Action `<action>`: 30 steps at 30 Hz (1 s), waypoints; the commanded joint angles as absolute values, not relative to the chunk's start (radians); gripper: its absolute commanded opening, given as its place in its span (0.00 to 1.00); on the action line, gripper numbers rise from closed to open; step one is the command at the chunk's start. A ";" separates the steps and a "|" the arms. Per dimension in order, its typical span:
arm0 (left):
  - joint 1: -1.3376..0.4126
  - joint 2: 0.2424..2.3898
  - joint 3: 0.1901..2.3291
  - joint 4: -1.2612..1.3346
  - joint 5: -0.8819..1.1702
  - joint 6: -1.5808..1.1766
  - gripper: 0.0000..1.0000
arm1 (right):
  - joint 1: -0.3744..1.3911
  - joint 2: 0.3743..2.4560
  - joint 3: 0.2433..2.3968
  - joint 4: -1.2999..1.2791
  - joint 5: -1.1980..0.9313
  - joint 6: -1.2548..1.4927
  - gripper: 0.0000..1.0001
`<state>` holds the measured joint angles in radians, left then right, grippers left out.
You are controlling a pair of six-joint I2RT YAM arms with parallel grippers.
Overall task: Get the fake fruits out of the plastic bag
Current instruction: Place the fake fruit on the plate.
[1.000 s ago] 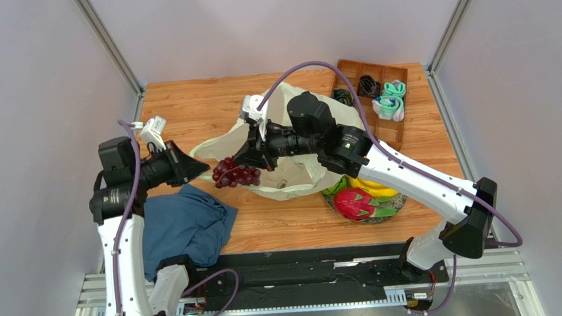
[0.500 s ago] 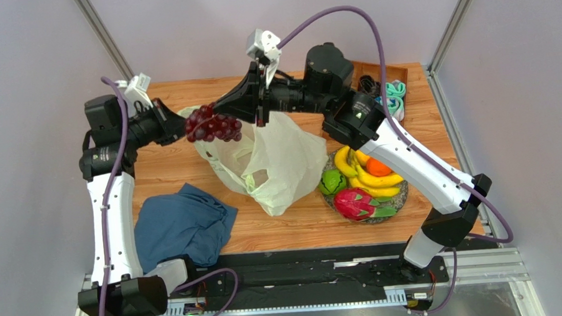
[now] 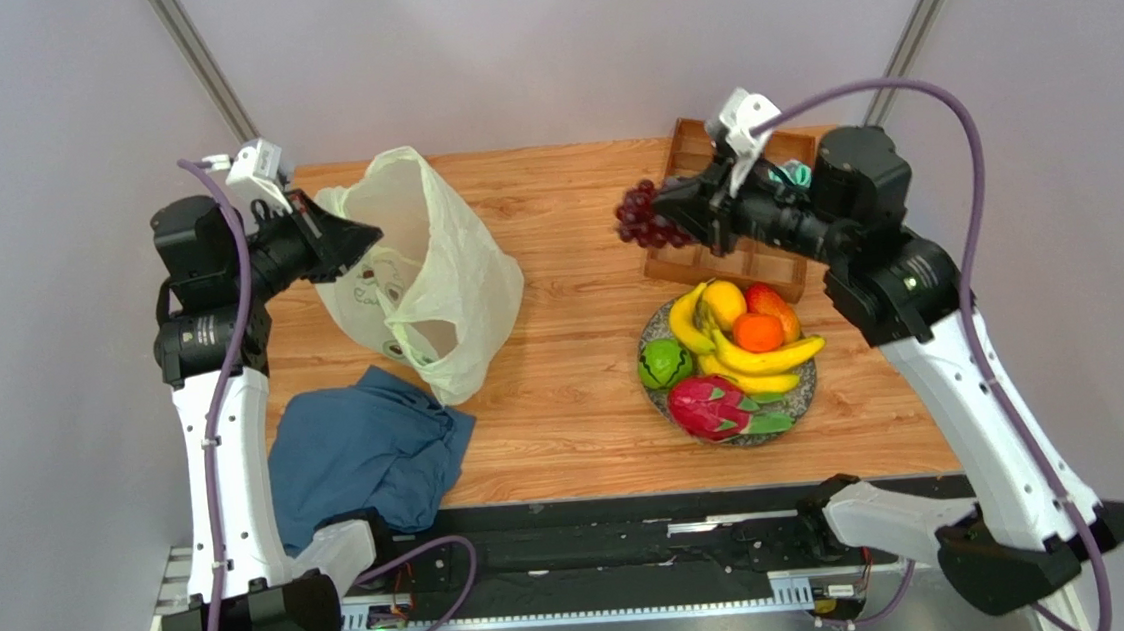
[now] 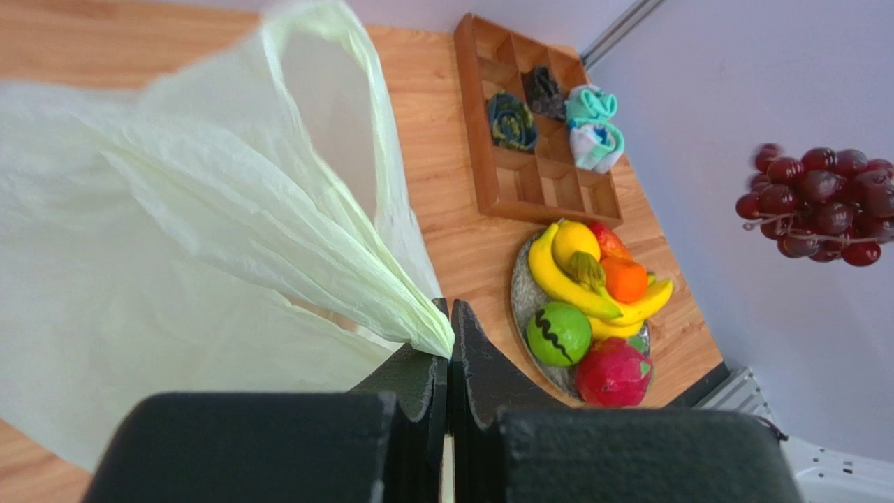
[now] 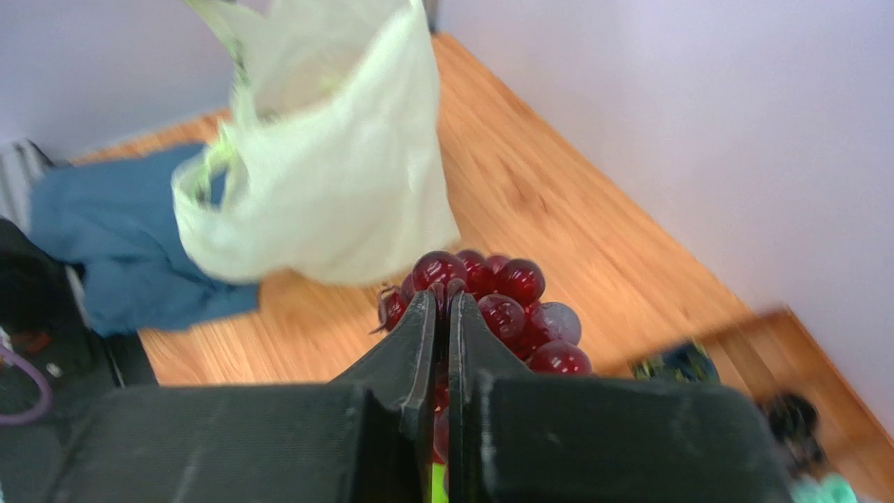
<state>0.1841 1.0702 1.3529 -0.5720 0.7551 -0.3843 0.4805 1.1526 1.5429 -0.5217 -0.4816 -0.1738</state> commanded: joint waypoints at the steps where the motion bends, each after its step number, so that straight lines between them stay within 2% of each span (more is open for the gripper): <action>1: 0.189 1.000 1.258 -0.514 0.735 -0.377 0.00 | 0.384 1.026 1.425 -0.673 -0.411 -0.339 0.00; 12: 0.189 0.919 1.183 -0.515 0.733 -0.388 0.00 | 0.310 0.796 1.110 -0.848 -0.252 -0.310 0.00; 24: 0.189 0.902 1.135 -0.500 0.739 -0.425 0.00 | 0.264 0.704 1.040 -0.925 -0.209 -0.322 0.00; 30: 0.187 0.904 1.134 -0.494 0.747 -0.433 0.00 | 0.264 0.736 1.006 -0.905 -0.190 -0.350 0.00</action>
<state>0.1841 0.9119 1.1263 -0.5358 0.7315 -0.4187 0.2695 0.7139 1.0176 -0.9455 -0.2207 -0.3233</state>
